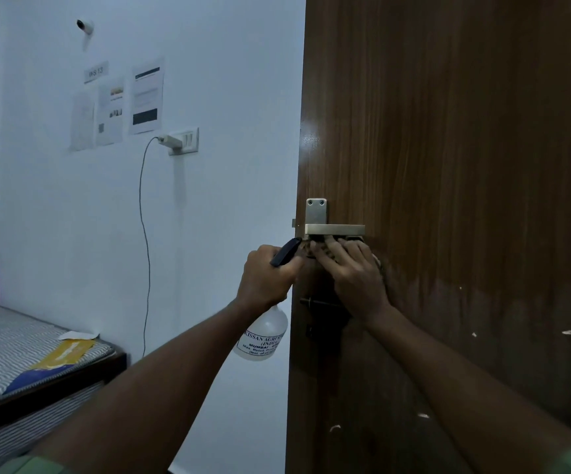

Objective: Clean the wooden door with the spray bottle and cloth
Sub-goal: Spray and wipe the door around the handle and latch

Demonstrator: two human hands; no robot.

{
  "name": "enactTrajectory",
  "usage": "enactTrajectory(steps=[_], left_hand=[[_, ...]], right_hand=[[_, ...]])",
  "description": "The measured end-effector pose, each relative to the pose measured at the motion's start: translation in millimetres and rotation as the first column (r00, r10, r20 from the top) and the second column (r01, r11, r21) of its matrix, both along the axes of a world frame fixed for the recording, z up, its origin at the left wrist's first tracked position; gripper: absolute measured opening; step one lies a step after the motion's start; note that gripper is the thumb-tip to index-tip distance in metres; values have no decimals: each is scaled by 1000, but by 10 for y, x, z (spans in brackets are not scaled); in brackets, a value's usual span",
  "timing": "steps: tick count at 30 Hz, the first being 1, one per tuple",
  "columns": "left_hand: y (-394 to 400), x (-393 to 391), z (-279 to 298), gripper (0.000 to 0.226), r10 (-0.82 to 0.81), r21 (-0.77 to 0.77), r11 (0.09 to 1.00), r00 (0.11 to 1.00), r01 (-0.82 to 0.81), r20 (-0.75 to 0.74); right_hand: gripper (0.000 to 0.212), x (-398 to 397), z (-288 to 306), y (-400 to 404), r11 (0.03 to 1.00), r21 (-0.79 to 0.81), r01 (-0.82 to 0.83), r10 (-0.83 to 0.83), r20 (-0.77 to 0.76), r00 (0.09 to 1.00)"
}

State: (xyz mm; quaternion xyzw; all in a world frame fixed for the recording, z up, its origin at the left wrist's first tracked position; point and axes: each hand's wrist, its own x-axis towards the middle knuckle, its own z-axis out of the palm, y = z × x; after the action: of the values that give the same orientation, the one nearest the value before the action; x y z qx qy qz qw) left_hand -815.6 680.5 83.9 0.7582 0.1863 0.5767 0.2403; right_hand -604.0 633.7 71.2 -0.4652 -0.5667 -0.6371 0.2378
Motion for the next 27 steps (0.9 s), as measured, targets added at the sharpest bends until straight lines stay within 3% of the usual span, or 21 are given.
enactTrajectory(steps=[2, 4, 8, 10, 15, 18, 21, 24, 27], left_hand=[[-36, 29, 0, 41, -20, 7, 1000, 1000, 20, -12], [-46, 62, 11, 44, -21, 22, 1000, 1000, 21, -1], [-77, 128, 22, 47, -31, 43, 999, 999, 30, 22], [-116, 127, 24, 51, -56, 47, 997, 998, 54, 36], [-83, 2, 66, 42, -59, 48, 997, 997, 56, 58], [20, -88, 138, 33, -7, 17, 1000, 995, 5, 95], [64, -153, 215, 36, 21, 10, 1000, 992, -22, 125], [112, -203, 239, 38, 21, 5, 1000, 989, -22, 146], [189, -276, 266, 31, 28, -27, 999, 990, -24, 141]], right_hand=[[39, 219, 0, -158, 997, -69, 45, -33, 172, 984], [41, 308, 7, -303, 992, -102, 75, -51, 217, 975], [40, 9, -56, -227, 998, 48, -42, 49, -141, 989], [37, -232, -19, -118, 987, 91, -134, 150, -212, 966], [24, -264, 61, -109, 984, 77, -161, 158, 45, 986], [16, -299, 117, -81, 990, 35, -137, 123, 267, 956], [14, -520, 251, 95, 991, 78, -112, 77, 365, 928], [23, -694, 385, 280, 983, 166, 81, -143, 406, 903], [22, -841, 521, 346, 947, 99, 305, -318, 400, 859]])
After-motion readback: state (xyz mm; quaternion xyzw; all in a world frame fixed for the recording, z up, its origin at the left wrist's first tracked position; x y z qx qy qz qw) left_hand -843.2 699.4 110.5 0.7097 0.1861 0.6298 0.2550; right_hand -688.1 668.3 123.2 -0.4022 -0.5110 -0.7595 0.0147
